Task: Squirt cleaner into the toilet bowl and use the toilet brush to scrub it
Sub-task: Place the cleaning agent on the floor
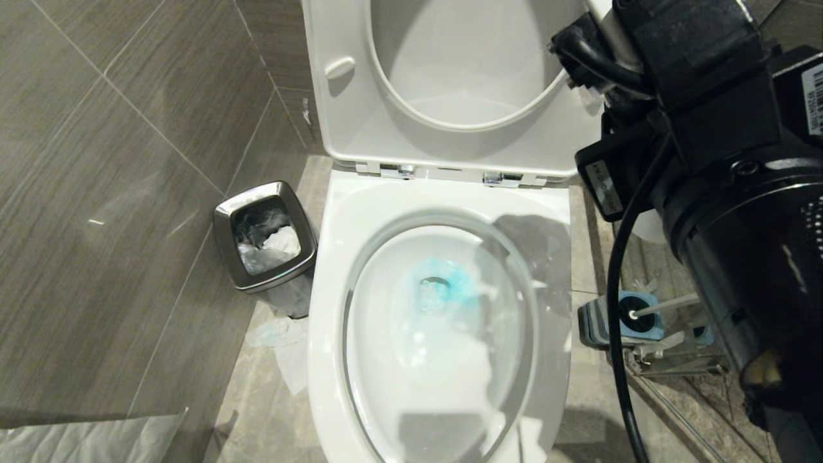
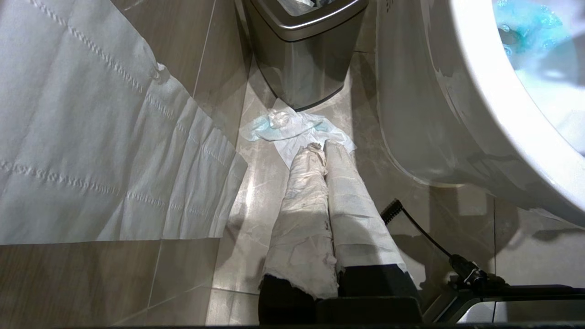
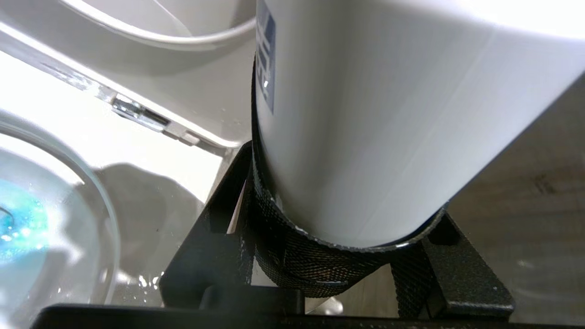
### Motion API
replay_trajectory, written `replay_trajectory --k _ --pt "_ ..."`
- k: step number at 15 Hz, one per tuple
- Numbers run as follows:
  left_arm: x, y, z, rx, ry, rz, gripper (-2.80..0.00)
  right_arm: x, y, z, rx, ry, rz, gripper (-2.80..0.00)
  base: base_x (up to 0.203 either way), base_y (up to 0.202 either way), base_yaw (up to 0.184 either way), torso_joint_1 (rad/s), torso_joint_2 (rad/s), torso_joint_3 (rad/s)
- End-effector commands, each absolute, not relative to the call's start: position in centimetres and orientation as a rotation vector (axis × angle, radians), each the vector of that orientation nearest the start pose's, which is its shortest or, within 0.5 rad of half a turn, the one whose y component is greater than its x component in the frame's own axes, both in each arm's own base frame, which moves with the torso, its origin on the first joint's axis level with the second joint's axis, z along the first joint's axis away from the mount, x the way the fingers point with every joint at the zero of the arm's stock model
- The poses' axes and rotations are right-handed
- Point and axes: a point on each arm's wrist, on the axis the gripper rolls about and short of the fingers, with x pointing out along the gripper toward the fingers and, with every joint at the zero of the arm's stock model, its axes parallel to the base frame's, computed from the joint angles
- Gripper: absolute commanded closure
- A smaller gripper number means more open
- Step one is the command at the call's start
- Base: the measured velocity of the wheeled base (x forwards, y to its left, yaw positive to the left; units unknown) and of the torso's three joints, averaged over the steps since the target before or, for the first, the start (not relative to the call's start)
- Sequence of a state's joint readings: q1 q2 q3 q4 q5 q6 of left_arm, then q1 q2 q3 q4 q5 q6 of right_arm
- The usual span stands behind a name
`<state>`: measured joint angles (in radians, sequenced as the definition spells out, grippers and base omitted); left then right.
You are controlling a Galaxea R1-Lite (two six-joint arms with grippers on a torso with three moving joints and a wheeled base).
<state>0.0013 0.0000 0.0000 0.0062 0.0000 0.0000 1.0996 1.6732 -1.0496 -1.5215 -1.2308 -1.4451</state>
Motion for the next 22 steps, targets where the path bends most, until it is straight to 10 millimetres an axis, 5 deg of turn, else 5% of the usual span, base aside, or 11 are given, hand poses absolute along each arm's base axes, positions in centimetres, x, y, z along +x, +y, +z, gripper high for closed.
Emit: replay_trajectory --k 1,12,16,22 --pt "-2.3 0.0 7.5 0.000 0.006 0.002 0.00 14.1 22.9 33.4 -0.572 -0.143 -0.355 0.00 0.000 0.000 0.000 0.000 0.00 0.000" --pt "-2.3 0.0 7.5 0.000 0.006 0.002 0.00 12.8 18.1 38.7 -0.467 -0.124 -0.460 0.00 0.000 0.000 0.000 0.000 0.00 0.000" --pt "-2.3 0.0 7.5 0.000 0.006 0.002 0.00 11.4 14.6 40.6 -0.482 -0.117 -0.509 0.00 0.000 0.000 0.000 0.000 0.00 0.000" --pt "-2.3 0.0 7.5 0.000 0.006 0.002 0.00 9.9 11.9 41.2 -0.442 -0.038 -0.528 0.00 0.000 0.000 0.000 0.000 0.00 0.000"
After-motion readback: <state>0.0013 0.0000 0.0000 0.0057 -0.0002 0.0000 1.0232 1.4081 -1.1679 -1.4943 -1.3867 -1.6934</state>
